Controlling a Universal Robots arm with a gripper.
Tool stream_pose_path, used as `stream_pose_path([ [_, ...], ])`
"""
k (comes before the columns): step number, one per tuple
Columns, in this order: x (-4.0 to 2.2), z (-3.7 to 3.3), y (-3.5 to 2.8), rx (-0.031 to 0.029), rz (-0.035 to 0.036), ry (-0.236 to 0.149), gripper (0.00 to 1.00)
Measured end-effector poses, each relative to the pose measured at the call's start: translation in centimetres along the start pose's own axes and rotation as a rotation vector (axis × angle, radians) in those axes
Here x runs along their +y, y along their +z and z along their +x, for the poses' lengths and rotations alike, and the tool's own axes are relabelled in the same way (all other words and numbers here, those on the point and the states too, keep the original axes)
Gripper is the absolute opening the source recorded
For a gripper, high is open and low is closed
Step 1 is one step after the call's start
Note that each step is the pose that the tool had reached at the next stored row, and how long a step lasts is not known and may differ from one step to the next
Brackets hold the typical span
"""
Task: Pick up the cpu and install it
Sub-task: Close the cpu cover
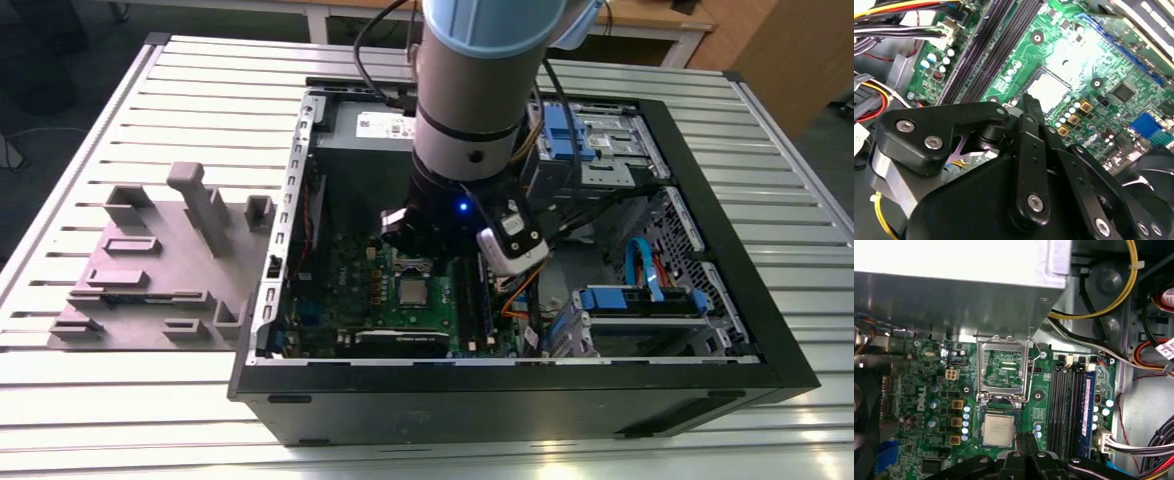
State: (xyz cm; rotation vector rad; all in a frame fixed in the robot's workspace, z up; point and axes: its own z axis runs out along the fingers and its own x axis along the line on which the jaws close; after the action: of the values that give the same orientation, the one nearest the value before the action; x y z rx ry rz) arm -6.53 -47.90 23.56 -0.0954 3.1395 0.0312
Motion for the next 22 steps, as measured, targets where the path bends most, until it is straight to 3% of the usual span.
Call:
stream_pose_path([
  [12,1.88,-0.92,1.17,-0.0002,-0.0004,-0.001,0.1],
  [22,1.99,-0.93,1.4,0.0,-0.0002,-0.001,0.1],
])
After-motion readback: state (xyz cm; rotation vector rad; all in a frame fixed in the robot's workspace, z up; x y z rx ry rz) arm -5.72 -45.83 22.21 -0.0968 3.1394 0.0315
